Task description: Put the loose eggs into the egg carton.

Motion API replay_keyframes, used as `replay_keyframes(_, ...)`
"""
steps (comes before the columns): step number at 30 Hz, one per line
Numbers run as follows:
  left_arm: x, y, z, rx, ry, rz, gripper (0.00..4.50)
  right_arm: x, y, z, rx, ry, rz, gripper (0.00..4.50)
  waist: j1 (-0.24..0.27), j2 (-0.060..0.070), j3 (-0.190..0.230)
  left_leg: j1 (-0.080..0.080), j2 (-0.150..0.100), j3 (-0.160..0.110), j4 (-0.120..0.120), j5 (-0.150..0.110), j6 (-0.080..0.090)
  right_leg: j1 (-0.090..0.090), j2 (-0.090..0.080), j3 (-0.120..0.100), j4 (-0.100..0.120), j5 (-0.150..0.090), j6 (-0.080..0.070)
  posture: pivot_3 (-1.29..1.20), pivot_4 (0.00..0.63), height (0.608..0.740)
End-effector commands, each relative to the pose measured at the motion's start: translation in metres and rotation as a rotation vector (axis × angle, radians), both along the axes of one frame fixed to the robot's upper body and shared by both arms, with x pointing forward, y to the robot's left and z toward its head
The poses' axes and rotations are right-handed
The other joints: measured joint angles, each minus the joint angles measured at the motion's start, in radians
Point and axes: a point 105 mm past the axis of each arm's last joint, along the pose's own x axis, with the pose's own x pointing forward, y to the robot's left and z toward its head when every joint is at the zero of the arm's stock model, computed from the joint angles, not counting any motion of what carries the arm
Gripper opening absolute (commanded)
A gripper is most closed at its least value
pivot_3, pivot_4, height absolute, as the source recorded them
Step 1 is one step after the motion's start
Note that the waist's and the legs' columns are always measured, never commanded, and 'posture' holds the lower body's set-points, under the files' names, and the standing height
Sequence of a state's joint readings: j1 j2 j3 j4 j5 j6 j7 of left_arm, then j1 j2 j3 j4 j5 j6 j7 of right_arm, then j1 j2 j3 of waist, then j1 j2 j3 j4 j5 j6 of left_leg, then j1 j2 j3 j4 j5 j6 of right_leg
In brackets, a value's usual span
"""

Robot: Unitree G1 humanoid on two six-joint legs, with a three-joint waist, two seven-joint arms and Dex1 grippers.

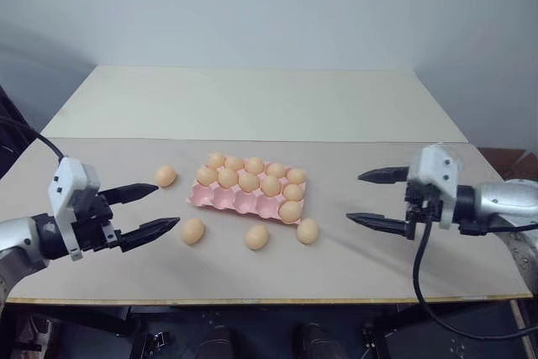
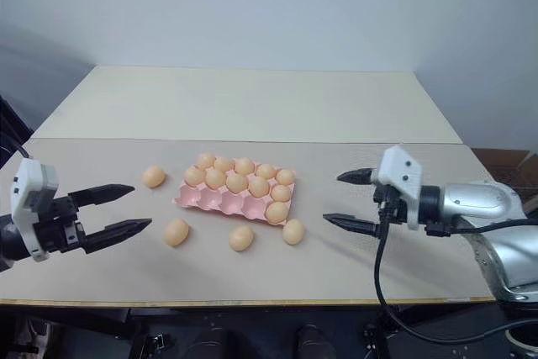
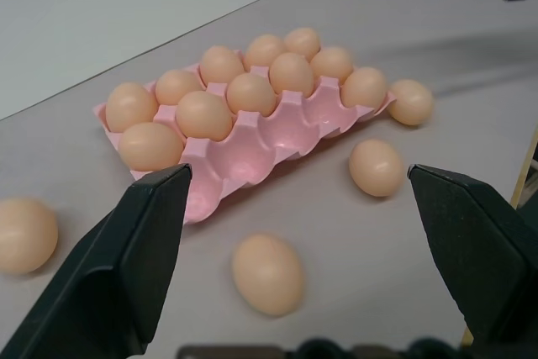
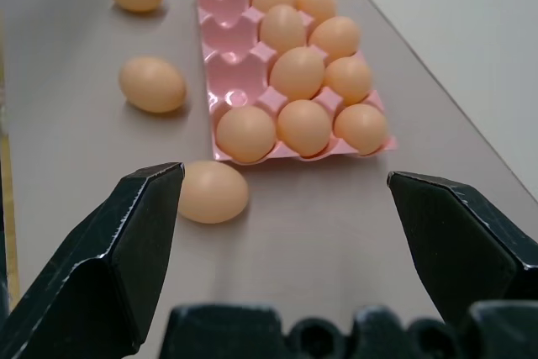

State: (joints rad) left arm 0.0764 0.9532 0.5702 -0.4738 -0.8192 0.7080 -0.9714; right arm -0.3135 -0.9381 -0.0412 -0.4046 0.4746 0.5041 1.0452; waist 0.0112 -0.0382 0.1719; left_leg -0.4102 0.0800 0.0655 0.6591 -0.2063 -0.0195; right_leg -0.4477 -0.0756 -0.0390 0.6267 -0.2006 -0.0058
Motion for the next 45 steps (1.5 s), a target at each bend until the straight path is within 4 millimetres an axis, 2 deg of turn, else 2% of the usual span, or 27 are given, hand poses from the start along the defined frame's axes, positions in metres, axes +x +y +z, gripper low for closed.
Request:
replay_keyframes(1, 0.001, -0.004, 0.006, 0.025, -0.029, -0.038, 4.48, -0.001, 0.020, -0.015, -0.098, -0.048, 0.077, 4.50, 0.000, 0.000, 0.000, 0.000, 0.000, 0.000, 0.000, 0.000, 0.000, 0.000, 0.000, 0.000, 0.000, 0.000, 0.000, 0.00, 0.150, 0.740)
replay_keyframes(4, 0.003, -0.006, 0.004, 0.028, -0.029, -0.043, 4.48, 0.005, 0.032, -0.041, -0.163, -0.033, 0.073, 4.50, 0.000, 0.000, 0.000, -0.004, 0.000, 0.000, 0.000, 0.000, 0.000, -0.004, 0.000, 0.000, 0.001, 0.000, 0.000, 0.00, 0.150, 0.740)
replay_keyframes(10, 0.001, -0.006, 0.001, 0.030, -0.020, -0.044, 4.48, 0.017, 0.044, -0.062, -0.194, -0.012, 0.009, 4.50, 0.001, 0.000, 0.000, -0.008, -0.001, 0.001, 0.000, 0.001, 0.001, -0.008, 0.000, 0.001, 0.002, 0.004, 0.005, 0.00, 0.150, 0.740)
replay_keyframes(14, 0.000, -0.006, -0.002, 0.033, -0.013, -0.044, 4.48, 0.020, 0.054, -0.067, -0.175, 0.010, -0.003, 4.50, 0.000, 0.000, 0.000, -0.008, -0.001, 0.001, 0.001, 0.001, 0.001, -0.009, 0.000, 0.001, 0.002, 0.003, 0.005, 0.00, 0.150, 0.740)
replay_keyframes(17, 0.000, -0.005, -0.002, 0.037, -0.012, -0.040, 4.50, 0.015, 0.058, -0.073, -0.183, 0.038, 0.022, 3.91, 0.000, 0.000, 0.000, -0.008, 0.000, 0.001, 0.001, 0.001, 0.001, -0.009, 0.000, 0.001, 0.003, 0.003, 0.005, 0.00, 0.150, 0.740)
replay_keyframes(20, 0.000, -0.003, -0.002, 0.042, -0.013, -0.035, 4.50, 0.011, 0.057, -0.076, -0.187, 0.051, 0.026, 2.90, 0.001, 0.000, 0.000, -0.008, 0.000, 0.001, 0.001, 0.001, 0.001, -0.009, 0.000, 0.001, 0.003, 0.003, 0.004, 0.00, 0.150, 0.740)
replay_keyframes(22, 0.000, -0.002, -0.002, 0.044, -0.014, -0.033, 4.50, 0.011, 0.054, -0.074, -0.177, 0.050, 0.011, 2.56, 0.001, 0.000, 0.000, -0.008, 0.000, 0.001, 0.001, 0.001, 0.001, -0.008, 0.000, 0.001, 0.003, 0.003, 0.004, 0.00, 0.150, 0.740)
replay_keyframes(26, 0.001, -0.003, -0.001, 0.046, -0.017, -0.033, 4.50, 0.006, 0.044, -0.059, -0.176, 0.024, 0.008, 2.55, 0.001, 0.000, 0.000, -0.008, -0.001, 0.001, 0.001, 0.001, 0.001, -0.008, 0.000, 0.001, 0.003, 0.003, 0.004, 0.00, 0.150, 0.740)
replay_keyframes(28, 0.001, -0.003, -0.001, 0.045, -0.019, -0.032, 4.50, -0.002, 0.043, -0.043, -0.158, 0.006, 0.042, 2.55, 0.001, 0.000, 0.000, -0.008, -0.001, 0.001, 0.001, 0.001, 0.001, -0.008, 0.000, 0.001, 0.003, 0.003, 0.005, 0.00, 0.150, 0.740)
replay_keyframes(30, 0.002, -0.003, -0.001, 0.043, -0.021, -0.029, 4.50, -0.004, 0.048, -0.024, -0.121, -0.019, 0.069, 2.55, -0.001, 0.000, 0.000, -0.008, 0.000, 0.001, 0.001, 0.001, 0.001, -0.009, 0.000, 0.001, 0.003, 0.003, 0.005, 0.00, 0.150, 0.740)
replay_keyframes(33, 0.003, -0.002, -0.001, 0.036, -0.023, -0.025, 4.50, 0.004, 0.074, -0.004, -0.042, -0.079, 0.100, 2.55, -0.015, 0.000, 0.000, -0.005, 0.001, 0.001, 0.001, 0.001, 0.001, -0.008, 0.002, 0.001, 0.004, 0.003, 0.004, 0.00, 0.150, 0.740)
replay_keyframes(39, 0.007, 0.000, -0.001, 0.033, -0.036, -0.014, 4.50, 0.032, 0.121, -0.009, -0.004, -0.109, 0.090, 2.55, -0.020, 0.000, 0.000, -0.005, 0.004, -0.001, 0.001, 0.001, 0.001, -0.008, 0.007, 0.001, 0.006, 0.003, 0.001, 0.00, 0.150, 0.740)
replay_keyframes(44, 0.006, -0.001, -0.002, 0.033, -0.036, -0.011, 4.50, 0.053, 0.132, -0.015, -0.027, -0.124, 0.019, 2.55, -0.017, 0.000, 0.000, -0.007, 0.002, 0.000, 0.001, 0.001, 0.001, -0.008, 0.005, 0.001, 0.004, 0.006, 0.003, 0.00, 0.150, 0.740)
replay_keyframes(45, 0.005, -0.001, -0.003, 0.032, -0.035, -0.009, 4.50, 0.052, 0.134, -0.015, -0.024, -0.122, 0.021, 2.87, -0.017, 0.000, 0.000, -0.007, 0.002, 0.001, 0.001, 0.001, 0.001, -0.009, 0.004, 0.001, 0.004, 0.006, 0.004, 0.00, 0.150, 0.740)
